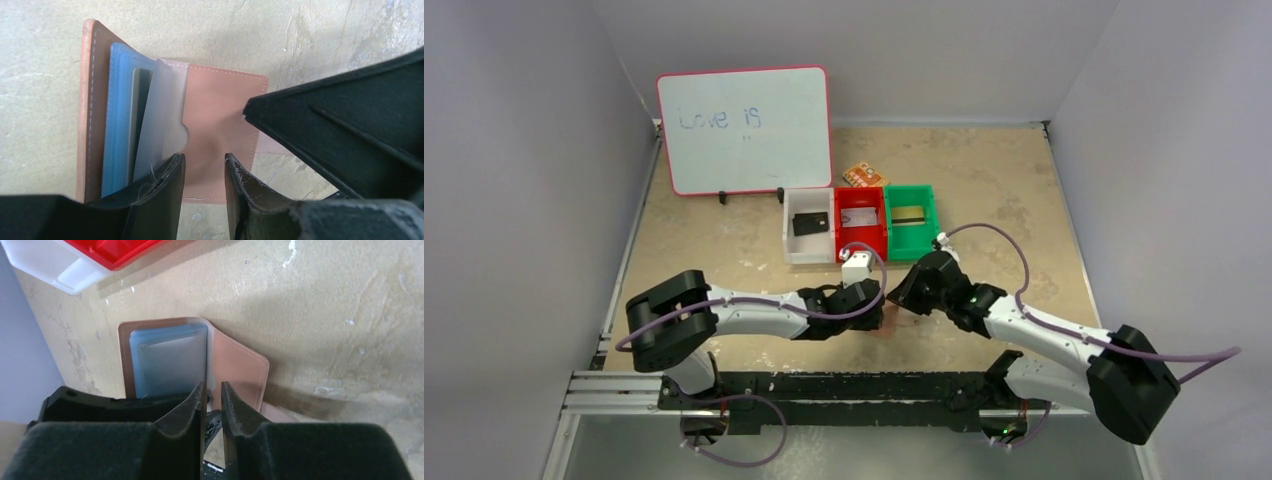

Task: Take the credit cards out of the card holder

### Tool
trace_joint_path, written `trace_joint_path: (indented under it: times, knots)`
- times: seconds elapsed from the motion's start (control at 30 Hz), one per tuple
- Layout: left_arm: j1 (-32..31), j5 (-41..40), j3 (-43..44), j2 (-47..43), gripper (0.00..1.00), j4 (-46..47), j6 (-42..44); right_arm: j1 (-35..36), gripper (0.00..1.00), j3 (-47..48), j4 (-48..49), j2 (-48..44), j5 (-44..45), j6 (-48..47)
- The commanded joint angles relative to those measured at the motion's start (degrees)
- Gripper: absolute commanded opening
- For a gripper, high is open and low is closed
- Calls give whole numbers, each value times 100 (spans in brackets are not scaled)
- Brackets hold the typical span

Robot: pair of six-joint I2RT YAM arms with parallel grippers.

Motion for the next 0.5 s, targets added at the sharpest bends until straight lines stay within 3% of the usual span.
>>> trace_joint_path:
  times: [0.0, 0.17, 0.33, 0.47]
  knots:
    - [18, -343, -130, -429, 34, 15, -122, -72, 21, -96, 887, 440, -376, -471]
    - [18, -710, -92, -759, 37, -305, -51, -82, 20, 344, 712, 1351, -509, -1077]
    - [17, -1389, 116, -1164, 50, -1070, -58, -76, 21, 559, 897, 1765, -713, -1449]
    - [133, -1710, 164, -1281, 54, -1468, -43, -81, 21, 722, 979, 1943, -804, -1549]
